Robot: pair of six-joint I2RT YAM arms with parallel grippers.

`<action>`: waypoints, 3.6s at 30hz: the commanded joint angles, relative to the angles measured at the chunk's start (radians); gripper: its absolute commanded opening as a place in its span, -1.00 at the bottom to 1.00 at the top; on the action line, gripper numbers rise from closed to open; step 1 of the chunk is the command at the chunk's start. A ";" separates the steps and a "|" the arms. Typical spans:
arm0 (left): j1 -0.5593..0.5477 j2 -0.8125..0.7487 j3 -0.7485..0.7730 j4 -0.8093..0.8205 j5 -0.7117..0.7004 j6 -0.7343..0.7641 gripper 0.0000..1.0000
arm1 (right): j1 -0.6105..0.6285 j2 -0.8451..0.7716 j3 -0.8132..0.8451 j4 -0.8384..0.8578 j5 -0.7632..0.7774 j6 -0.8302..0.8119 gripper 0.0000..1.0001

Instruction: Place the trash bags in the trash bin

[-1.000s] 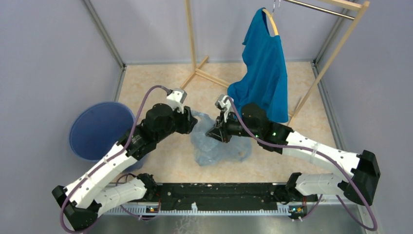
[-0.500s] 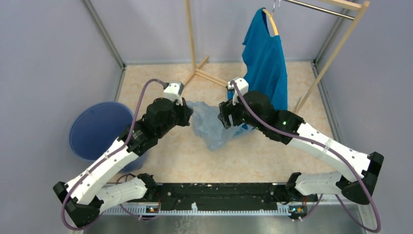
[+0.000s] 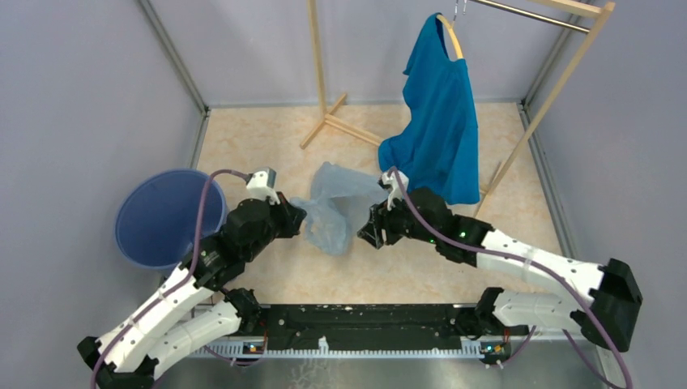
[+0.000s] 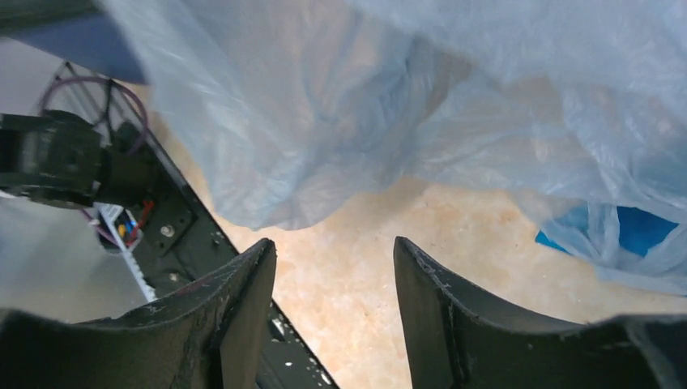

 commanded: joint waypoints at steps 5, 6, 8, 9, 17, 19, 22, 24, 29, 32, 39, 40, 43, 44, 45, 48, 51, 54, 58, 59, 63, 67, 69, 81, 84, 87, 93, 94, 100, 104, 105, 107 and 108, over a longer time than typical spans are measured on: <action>-0.001 -0.113 -0.036 -0.045 0.026 -0.108 -1.00 | -0.005 0.137 -0.042 0.276 0.040 -0.018 0.11; -0.001 -0.119 -0.038 -0.047 0.032 -0.112 -1.00 | -0.005 0.142 -0.066 0.323 0.029 -0.010 -0.02; -0.001 -0.124 -0.045 -0.023 0.062 -0.116 -1.00 | -0.001 0.139 -0.142 0.463 0.007 0.048 -0.31; -0.001 -0.121 -0.048 -0.004 0.086 -0.119 -1.00 | 0.010 0.141 -0.181 0.590 -0.008 0.079 -0.38; -0.001 -0.063 -0.033 0.030 0.210 -0.138 -1.00 | 0.211 0.359 -0.111 0.850 0.245 0.015 -0.26; -0.001 -0.059 -0.050 0.018 0.231 -0.173 -1.00 | 0.210 0.439 -0.052 0.897 0.335 -0.007 -0.19; -0.001 -0.050 -0.089 0.032 0.331 -0.225 -1.00 | 0.207 0.567 0.025 1.035 0.410 -0.031 -0.17; -0.001 -0.061 -0.110 0.046 0.390 -0.265 -1.00 | 0.204 0.655 0.061 1.147 0.449 -0.054 -0.17; -0.002 -0.143 -0.084 0.051 0.417 -0.306 -1.00 | 0.166 0.792 0.088 1.282 0.545 -0.014 -0.17; -0.002 -0.152 -0.030 0.010 0.367 -0.285 -1.00 | 0.099 0.772 0.023 1.287 0.539 0.043 -0.17; -0.001 -0.096 -0.038 -0.008 0.074 -0.219 -1.00 | 0.022 0.481 -0.162 1.022 0.467 0.000 -0.16; -0.002 -0.077 -0.041 0.018 0.044 -0.207 -1.00 | 0.021 0.432 -0.174 0.941 0.455 -0.019 -0.15; -0.001 -0.002 -0.020 0.041 -0.053 -0.200 -1.00 | 0.020 0.259 -0.212 0.705 0.470 -0.043 -0.09; -0.001 0.022 -0.009 0.040 -0.084 -0.210 -1.00 | 0.019 0.206 -0.223 0.642 0.475 -0.046 -0.02; -0.001 0.045 0.000 0.032 -0.105 -0.223 -1.00 | 0.014 0.162 -0.227 0.544 0.470 -0.046 0.08; -0.001 0.112 0.037 -0.047 -0.133 -0.267 -1.00 | -0.015 0.076 -0.198 0.324 0.341 -0.055 0.16; -0.001 0.147 0.063 -0.204 -0.150 -0.350 -1.00 | -0.016 0.025 -0.180 0.216 0.216 -0.064 0.30; -0.001 0.115 0.028 -0.239 -0.128 -0.402 -1.00 | -0.015 0.005 -0.201 0.270 0.065 -0.073 0.50; -0.001 0.019 -0.047 -0.157 -0.009 -0.436 -1.00 | 0.002 0.051 -0.228 0.454 -0.063 -0.081 0.73; -0.001 -0.008 -0.063 -0.146 0.013 -0.450 -1.00 | 0.005 0.093 -0.219 0.488 -0.091 -0.085 0.75; -0.001 -0.106 -0.111 -0.161 0.015 -0.497 -1.00 | 0.006 0.244 -0.215 0.670 -0.026 0.000 0.81; -0.001 -0.162 -0.141 -0.158 0.048 -0.532 -1.00 | 0.005 0.392 -0.194 0.827 0.044 0.144 0.77; -0.001 -0.169 -0.152 -0.147 0.077 -0.541 -1.00 | 0.005 0.469 -0.177 0.923 0.096 0.190 0.77; -0.001 -0.182 -0.197 -0.132 0.222 -0.594 -1.00 | -0.032 0.901 0.114 1.135 0.359 0.303 -0.93; -0.002 -0.235 -0.157 -0.214 0.143 -0.576 -1.00 | -0.046 0.852 0.070 1.108 0.374 0.301 -1.00; -0.001 -0.266 -0.116 -0.288 0.038 -0.545 -1.00 | -0.066 0.743 0.024 1.060 0.234 0.344 -1.00; -0.001 -0.230 -0.133 -0.243 0.021 -0.444 -1.00 | -0.057 0.461 -0.067 0.830 0.221 0.417 -1.00; -0.001 -0.212 -0.139 -0.190 0.057 -0.417 -1.00 | -0.058 0.421 -0.063 0.752 0.259 0.407 -1.00; -0.001 -0.092 -0.054 0.002 0.275 -0.311 -1.00 | -0.056 0.336 0.100 0.242 0.453 0.218 -1.00; -0.002 -0.063 -0.068 0.071 0.443 -0.337 -1.00 | -0.022 0.388 0.172 0.086 0.561 0.150 -0.99; -0.001 -0.062 -0.101 0.125 0.498 -0.361 -1.00 | -0.018 0.410 0.176 0.097 0.550 0.153 -0.97; -0.002 -0.062 -0.169 0.242 0.609 -0.413 -1.00 | -0.009 0.466 0.177 0.163 0.495 0.184 -0.95; -0.002 -0.065 -0.194 0.289 0.642 -0.439 -1.00 | 0.004 0.496 0.167 0.226 0.484 0.216 -0.95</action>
